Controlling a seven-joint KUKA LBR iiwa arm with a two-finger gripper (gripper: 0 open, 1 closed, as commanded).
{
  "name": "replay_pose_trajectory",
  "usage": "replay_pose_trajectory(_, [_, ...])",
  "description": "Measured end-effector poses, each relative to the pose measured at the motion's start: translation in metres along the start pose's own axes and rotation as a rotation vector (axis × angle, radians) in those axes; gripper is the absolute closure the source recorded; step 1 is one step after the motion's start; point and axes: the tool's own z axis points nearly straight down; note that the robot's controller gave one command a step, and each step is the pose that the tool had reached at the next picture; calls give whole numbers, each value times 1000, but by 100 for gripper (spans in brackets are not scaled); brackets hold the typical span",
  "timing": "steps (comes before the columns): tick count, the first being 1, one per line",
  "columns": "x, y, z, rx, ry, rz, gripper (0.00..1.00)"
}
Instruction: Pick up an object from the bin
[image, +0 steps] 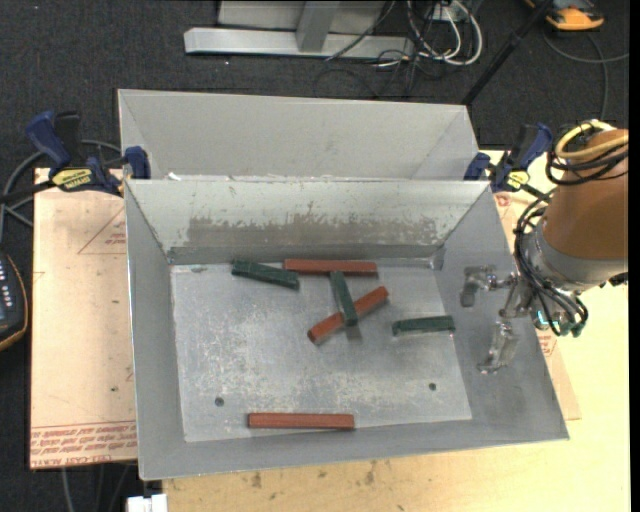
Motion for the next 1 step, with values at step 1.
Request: replay_pose_trajectory(1, [-22,26,126,-1,-3,-53,0])
